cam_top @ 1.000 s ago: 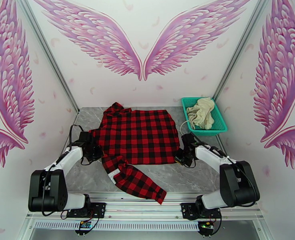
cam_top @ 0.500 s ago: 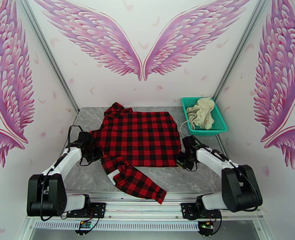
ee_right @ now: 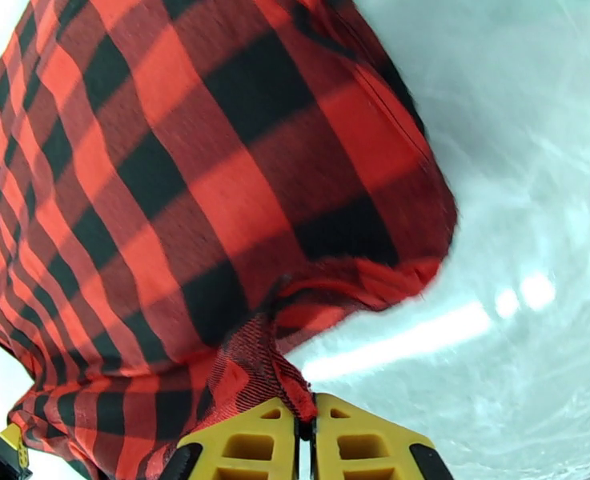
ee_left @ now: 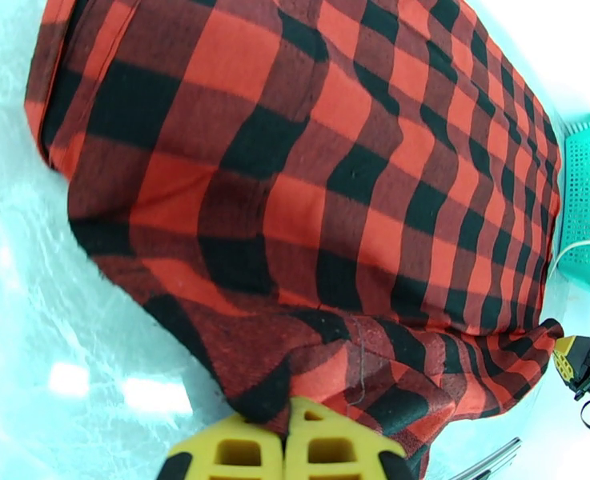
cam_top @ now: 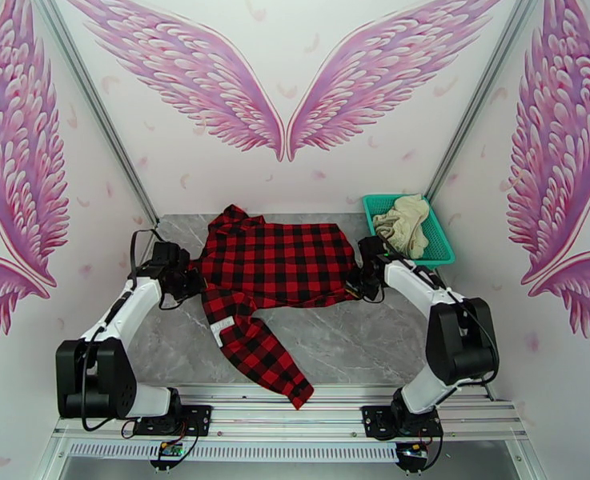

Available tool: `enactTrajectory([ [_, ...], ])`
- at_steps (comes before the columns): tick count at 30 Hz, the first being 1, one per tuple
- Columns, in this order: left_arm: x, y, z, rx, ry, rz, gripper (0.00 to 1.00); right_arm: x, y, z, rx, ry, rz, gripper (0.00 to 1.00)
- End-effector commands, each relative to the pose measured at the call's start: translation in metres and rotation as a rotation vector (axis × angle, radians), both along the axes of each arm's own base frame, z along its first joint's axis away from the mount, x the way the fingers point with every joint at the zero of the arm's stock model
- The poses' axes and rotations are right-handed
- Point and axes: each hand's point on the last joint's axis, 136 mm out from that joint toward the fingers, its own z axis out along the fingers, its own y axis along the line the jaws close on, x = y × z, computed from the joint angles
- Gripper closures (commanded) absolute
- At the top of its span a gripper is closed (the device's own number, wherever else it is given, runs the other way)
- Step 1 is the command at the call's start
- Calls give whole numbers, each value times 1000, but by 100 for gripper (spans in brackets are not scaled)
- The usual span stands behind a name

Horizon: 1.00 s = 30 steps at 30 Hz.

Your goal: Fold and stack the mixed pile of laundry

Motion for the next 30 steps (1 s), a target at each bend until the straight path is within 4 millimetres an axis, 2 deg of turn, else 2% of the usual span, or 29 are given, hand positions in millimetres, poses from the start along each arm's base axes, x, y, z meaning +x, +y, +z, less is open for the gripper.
enactTrajectory([
  [1,22,4,11,3,-37,23,100,19,-4,7,-34,-15,11,87],
  [5,37,8,7,9,-24,34,100,40,-1,5,-34,-16,17,87],
  [12,64,19,-8,17,2,75,100,70,2,-13,-54,9,32,84],
  [13,69,20,-8,16,2,78,100,73,1,-16,-58,14,32,80],
  [16,82,21,-13,16,16,76,100,82,-2,-20,-89,24,30,53],
  [17,85,21,-18,18,31,74,100,85,-5,-20,-105,23,28,49],
  [21,92,22,-31,16,62,72,100,90,-13,-16,-151,20,31,47],
  [24,94,22,-36,17,75,71,100,86,-16,-10,-169,10,41,48],
  [25,95,23,-36,19,78,77,95,84,-13,-8,-160,6,50,47],
  [26,94,25,-34,24,76,83,86,80,-7,-6,-134,-3,69,48],
  [28,93,30,-29,35,67,91,58,71,11,1,-80,-44,124,48],
  [29,92,35,-25,55,63,99,48,63,22,6,-58,-67,164,47],
  [30,89,42,-21,73,59,107,44,53,32,9,-46,-79,202,47],
])
